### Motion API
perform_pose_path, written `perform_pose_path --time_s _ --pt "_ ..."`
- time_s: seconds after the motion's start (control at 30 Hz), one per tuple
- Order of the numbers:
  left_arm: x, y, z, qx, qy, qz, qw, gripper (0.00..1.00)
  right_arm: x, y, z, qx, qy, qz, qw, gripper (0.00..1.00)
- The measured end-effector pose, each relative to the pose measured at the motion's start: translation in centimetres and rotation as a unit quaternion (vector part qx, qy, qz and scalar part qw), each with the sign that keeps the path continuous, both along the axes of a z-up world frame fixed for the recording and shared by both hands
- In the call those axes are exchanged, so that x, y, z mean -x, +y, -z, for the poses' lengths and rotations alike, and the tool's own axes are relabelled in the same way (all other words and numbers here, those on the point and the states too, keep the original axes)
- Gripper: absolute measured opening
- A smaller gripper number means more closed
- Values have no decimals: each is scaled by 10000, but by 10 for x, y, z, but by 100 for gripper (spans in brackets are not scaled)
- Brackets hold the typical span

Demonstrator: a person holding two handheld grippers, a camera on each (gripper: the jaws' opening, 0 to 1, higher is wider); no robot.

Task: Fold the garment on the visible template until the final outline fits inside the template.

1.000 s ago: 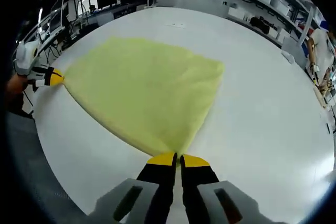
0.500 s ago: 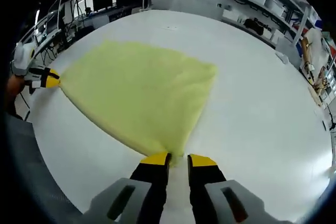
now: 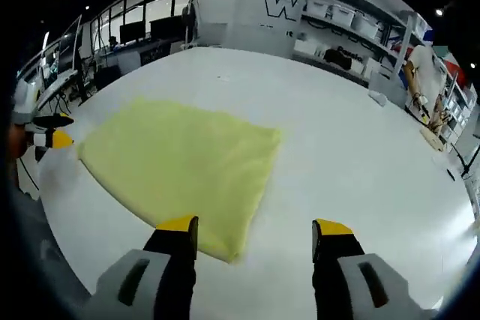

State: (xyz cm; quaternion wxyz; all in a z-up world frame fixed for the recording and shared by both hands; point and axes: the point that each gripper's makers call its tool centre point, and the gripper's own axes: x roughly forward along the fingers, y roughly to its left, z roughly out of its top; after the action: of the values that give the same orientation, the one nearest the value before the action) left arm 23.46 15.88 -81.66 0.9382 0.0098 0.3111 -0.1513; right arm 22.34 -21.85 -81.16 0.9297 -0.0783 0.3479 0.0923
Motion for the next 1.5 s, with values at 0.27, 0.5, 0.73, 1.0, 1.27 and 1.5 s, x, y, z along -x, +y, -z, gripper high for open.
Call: perform_pose_path --time_s 0.27,0.5,0.73,1.0,1.27,1.5 --pt "-6 -22 -24 364 -290 -82 9989 95 -3 20 -11 -239 -198 -117 9994 70" --pt "-5 -43 -45 487 -591 -22 9971 98 2 37 -27 -242 -420 -272 9985 72" --pt "12 -74 -69 623 -875 247 9939 99 17 61 -49 -207 -687 -524 9960 75" --pt "44 -93 -86 742 -1162 361 9898 99 47 83 -53 -283 -780 -723 9939 75" --pt "74 -100 -81 868 -1124 362 9892 99 79 95 -49 -529 -670 -793 9932 75" --pt "92 -105 -81 751 -1201 356 9893 98 99 104 -46 -624 -588 -843 9927 75"
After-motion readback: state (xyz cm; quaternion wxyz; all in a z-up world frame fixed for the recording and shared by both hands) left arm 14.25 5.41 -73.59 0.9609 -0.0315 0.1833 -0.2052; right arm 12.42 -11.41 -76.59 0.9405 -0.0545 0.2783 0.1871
